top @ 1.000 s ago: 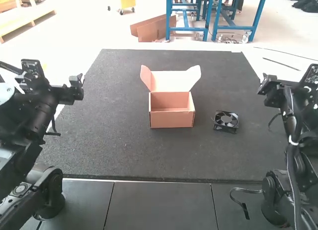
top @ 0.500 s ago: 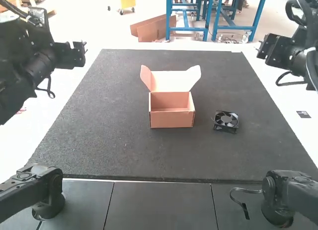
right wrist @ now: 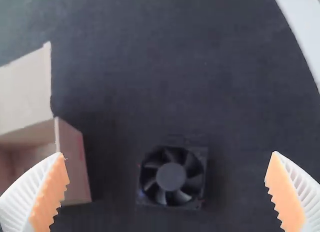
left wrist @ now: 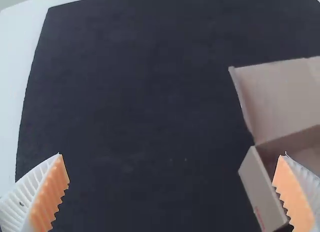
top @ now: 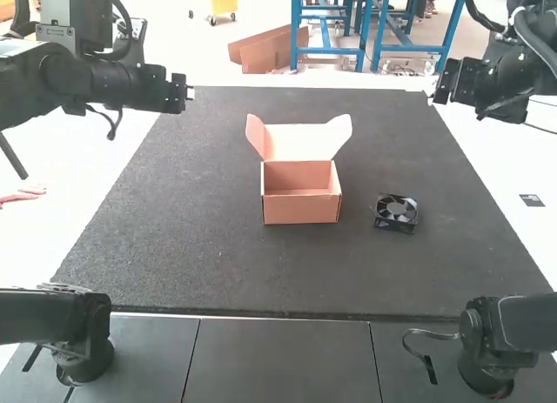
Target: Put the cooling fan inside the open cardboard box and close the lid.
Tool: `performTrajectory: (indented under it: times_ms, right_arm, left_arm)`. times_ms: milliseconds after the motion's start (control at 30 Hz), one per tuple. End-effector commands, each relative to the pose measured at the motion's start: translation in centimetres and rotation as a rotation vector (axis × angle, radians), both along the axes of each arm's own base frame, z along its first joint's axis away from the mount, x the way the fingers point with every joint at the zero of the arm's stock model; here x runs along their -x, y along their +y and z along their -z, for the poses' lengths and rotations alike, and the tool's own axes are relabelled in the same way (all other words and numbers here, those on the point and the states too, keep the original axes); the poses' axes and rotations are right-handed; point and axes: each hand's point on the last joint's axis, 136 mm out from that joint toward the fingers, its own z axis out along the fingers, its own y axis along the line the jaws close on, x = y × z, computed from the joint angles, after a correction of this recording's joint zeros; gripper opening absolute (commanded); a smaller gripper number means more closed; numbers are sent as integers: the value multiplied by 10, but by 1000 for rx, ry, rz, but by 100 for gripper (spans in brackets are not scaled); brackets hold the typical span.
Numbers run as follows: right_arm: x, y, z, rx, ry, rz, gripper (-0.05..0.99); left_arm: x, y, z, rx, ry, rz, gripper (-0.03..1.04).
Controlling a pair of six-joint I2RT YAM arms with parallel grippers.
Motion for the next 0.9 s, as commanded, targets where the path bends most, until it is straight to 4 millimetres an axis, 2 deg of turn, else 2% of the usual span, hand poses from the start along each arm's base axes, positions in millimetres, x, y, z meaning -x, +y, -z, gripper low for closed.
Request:
performTrajectory:
  times_ms: [0, 200, 433, 533, 633, 867]
  right_arm:
    - [2, 4, 21, -54, 114, 19, 91]
    - [0, 3, 41, -83, 195, 60, 90]
    - [1, -2, 88, -79, 334, 98, 80]
    - [1, -7, 104, -78, 367, 117, 82]
    - [2, -13, 126, -56, 429, 118, 90]
    - [-3, -20, 155, 17, 499, 96, 90]
  left_arm:
    - [6, -15, -11, 29, -13, 55, 97]
    - [23, -41, 5, 27, 72, 152, 97]
    - [41, -75, 11, 74, 119, 235, 97]
    - [41, -78, 10, 89, 119, 235, 97]
    - [39, -76, 15, 88, 129, 223, 97]
    - [37, -75, 27, 70, 178, 214, 97]
